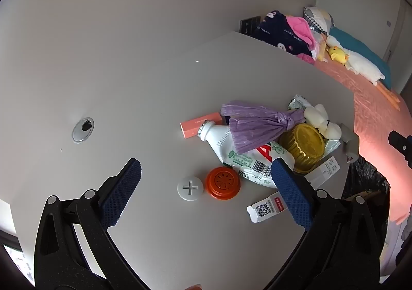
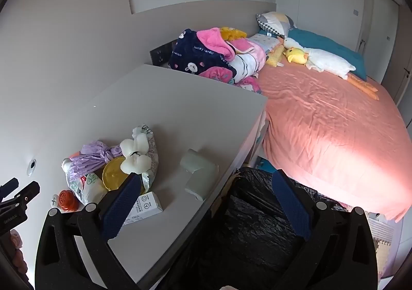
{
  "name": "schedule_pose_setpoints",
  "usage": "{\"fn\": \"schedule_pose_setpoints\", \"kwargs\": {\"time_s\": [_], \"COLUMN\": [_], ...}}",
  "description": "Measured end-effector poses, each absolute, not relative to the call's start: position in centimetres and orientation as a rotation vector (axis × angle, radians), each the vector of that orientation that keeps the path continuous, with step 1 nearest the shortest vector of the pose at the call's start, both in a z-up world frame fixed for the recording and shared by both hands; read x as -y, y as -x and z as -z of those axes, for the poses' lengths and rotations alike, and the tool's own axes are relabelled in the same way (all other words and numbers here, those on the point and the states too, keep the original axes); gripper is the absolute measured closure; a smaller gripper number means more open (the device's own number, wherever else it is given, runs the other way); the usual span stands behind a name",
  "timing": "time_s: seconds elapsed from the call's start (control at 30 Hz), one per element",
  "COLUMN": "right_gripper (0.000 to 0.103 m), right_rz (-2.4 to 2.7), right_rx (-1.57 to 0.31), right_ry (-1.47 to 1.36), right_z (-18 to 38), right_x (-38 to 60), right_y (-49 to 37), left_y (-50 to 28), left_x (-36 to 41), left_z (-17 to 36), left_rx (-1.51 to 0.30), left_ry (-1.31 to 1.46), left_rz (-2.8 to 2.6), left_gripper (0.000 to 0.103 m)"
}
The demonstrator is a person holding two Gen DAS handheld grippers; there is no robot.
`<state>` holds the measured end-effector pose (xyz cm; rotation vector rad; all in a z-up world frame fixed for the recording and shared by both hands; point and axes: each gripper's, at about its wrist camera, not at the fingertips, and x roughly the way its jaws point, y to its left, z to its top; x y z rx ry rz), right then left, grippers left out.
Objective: Collect trash
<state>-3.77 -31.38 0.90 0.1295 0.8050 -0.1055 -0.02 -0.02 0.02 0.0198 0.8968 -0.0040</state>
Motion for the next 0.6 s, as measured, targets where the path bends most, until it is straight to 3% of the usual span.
{"fn": "schedule_pose_setpoints", "kwargs": {"time_s": [0.6], "right_gripper": [0.003], "right_rz": [0.106], "right_rx": [-0.806], "right_ry": [-0.126], "right_z": [-0.85], "right_x": [31.29], "right_y": [3.79], "left_y": [0.08], "left_x": [-0.12], "left_z": [0.0], "left_rx": [-0.901], "left_ry": [-0.02], "left_rz": [0.003], "left_gripper": [0.005]}}
